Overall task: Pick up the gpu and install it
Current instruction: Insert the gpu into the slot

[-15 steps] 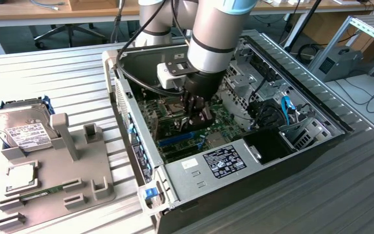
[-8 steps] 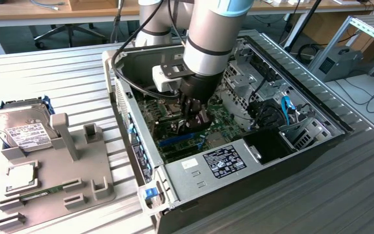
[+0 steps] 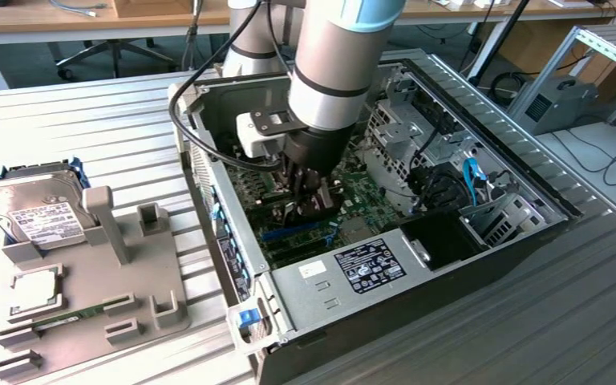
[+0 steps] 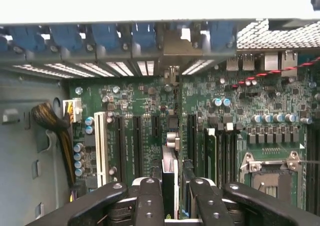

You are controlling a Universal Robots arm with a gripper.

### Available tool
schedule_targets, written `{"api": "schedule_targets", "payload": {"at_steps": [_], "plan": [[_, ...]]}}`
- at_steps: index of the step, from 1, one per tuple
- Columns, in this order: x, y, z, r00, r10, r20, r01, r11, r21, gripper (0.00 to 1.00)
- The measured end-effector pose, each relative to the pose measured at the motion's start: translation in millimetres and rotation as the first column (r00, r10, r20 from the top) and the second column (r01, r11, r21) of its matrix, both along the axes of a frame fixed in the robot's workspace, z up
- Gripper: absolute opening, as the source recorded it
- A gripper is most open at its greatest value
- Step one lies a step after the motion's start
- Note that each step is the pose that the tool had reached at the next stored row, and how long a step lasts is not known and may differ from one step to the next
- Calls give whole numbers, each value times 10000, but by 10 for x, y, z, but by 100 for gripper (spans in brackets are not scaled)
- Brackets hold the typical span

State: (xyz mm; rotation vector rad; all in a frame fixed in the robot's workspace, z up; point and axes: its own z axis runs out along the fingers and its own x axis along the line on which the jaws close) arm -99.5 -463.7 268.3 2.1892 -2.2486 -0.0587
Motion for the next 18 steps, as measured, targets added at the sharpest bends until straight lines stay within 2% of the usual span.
{"api": "schedule_targets", "payload": {"at_steps": [18], "plan": [[-5,4,-40,10000,0,-1,0,10000,-1,26]]}}
